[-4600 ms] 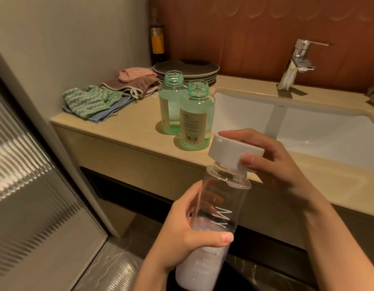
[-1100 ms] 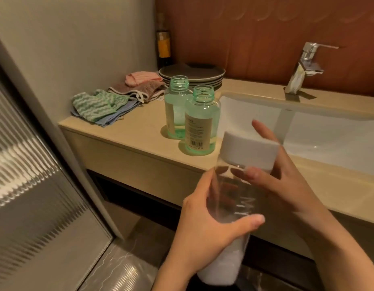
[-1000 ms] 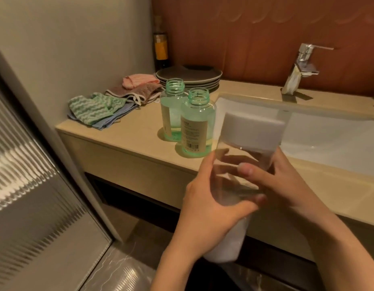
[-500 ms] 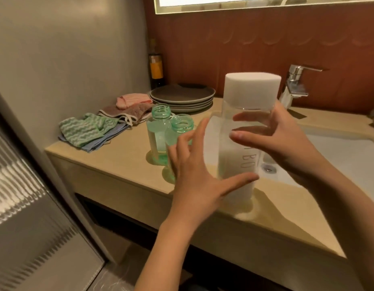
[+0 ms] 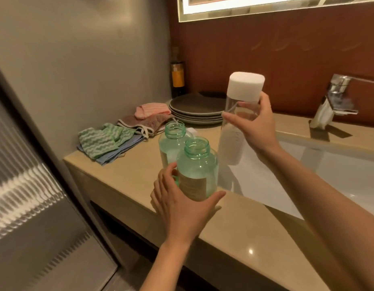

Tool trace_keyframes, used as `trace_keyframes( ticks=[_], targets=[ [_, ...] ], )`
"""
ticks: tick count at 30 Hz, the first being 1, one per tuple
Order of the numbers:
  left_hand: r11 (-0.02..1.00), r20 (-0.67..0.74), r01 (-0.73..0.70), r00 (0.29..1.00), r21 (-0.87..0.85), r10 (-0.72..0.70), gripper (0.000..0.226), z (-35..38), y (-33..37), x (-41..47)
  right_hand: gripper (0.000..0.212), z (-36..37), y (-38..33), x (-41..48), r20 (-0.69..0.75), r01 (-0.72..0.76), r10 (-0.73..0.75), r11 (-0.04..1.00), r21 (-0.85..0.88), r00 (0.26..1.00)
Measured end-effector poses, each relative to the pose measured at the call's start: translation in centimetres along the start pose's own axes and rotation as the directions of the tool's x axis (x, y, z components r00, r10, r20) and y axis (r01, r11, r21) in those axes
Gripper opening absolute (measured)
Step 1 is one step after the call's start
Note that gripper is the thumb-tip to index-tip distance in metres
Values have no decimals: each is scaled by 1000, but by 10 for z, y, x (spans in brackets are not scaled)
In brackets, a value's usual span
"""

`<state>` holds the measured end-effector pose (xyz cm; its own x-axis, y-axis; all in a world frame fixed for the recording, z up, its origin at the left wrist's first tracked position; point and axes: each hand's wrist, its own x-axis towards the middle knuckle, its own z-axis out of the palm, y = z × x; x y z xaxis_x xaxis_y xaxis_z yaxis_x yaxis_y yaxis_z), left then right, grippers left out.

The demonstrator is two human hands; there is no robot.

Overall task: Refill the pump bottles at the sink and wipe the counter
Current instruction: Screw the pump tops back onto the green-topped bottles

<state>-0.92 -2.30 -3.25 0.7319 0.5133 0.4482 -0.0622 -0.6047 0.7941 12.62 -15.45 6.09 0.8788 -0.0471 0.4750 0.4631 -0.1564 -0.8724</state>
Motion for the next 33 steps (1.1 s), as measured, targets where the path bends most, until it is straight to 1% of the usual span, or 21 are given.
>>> trace_keyframes(
  ticks=[4,13,18,22,23,24,26,28,29,30,31,32,33],
  targets=[
    [998,-5,23,1000,54,-23,99,1,-1,3,87,26,14,36,-4,31,-31,999,12,1000],
    [990,-3,58,998,127,-58,101,2,-1,5,91,77,42,81,63,-22,21,1000,19,998],
    [988,-20,75,997,137,-73,101,4,-4,6,93,89,49,87,105,-45,42,999,25,994],
    [985,-17,84,996,153,-82,103,3,-2,6,104,89,51,85,136,-91,93,996,-20,986],
    [984,-15,84,996,158,-83,104,3,-2,6,106,89,51,82,132,-98,103,994,-42,986],
    [983,-13,81,997,164,-80,103,2,-1,6,106,87,51,77,97,-91,96,994,-62,991],
    [983,-15,73,997,171,-71,103,2,-1,5,97,83,46,64,-41,-14,11,997,-73,999],
    [981,-15,67,998,181,-66,103,2,-1,4,77,76,39,48,-149,166,-179,982,-95,972],
    [980,-15,65,998,186,-63,104,1,0,3,67,71,37,41,-141,282,-302,948,-147,943],
    [979,-12,67,998,193,-66,104,1,0,3,59,67,35,35,-68,387,-408,898,-208,910],
    [978,-6,73,997,197,-74,104,1,1,3,52,62,33,30,67,487,-488,830,-272,870],
    [977,4,81,997,195,-83,105,0,2,3,48,58,32,25,249,590,-535,731,-343,808],
    [977,13,89,996,193,-93,105,0,3,3,46,55,33,21,445,696,-537,597,-399,716]
  ],
)
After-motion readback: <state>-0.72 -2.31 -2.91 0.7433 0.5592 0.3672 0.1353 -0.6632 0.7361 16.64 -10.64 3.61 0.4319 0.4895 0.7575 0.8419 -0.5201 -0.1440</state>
